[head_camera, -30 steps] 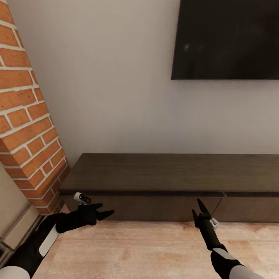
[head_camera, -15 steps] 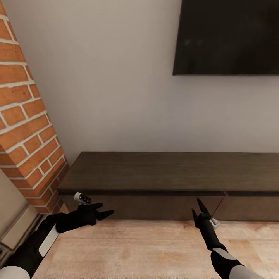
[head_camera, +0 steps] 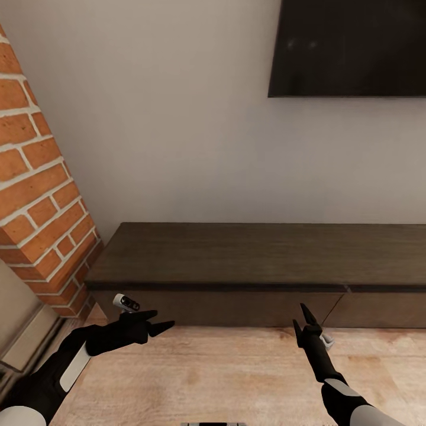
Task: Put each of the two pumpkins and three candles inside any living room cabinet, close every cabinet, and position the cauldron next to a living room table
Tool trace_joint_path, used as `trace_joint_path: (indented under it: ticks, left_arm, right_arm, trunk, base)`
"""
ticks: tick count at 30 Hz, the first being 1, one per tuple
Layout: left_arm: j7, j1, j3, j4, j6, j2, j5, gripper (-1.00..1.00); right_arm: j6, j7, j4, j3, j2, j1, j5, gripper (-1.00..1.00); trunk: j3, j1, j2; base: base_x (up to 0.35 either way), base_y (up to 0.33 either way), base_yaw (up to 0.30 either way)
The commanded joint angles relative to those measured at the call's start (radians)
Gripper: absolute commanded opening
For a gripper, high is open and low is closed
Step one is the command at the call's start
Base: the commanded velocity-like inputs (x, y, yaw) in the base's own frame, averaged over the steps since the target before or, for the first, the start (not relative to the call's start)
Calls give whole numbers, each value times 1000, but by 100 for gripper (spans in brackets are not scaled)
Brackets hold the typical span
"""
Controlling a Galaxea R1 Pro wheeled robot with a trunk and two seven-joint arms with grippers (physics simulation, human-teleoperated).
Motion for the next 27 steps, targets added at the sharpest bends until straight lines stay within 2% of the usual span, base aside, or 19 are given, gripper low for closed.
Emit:
trace_joint_path:
  ticks: [1, 27]
  left_arm:
    - [-4, -1, -3, 0, 11, 1, 2, 100]
    - [-4, -1, -2, 2, 9, 0, 1, 100]
  right_arm:
    - [10, 4, 1, -8, 0, -1, 2, 100]
    - [5, 3, 0, -8, 0, -1, 3, 100]
  trunk:
    - [-1, 0, 0]
    - [-1, 0, 0]
  base:
    - [0, 0, 0]
    - [32, 2, 0]
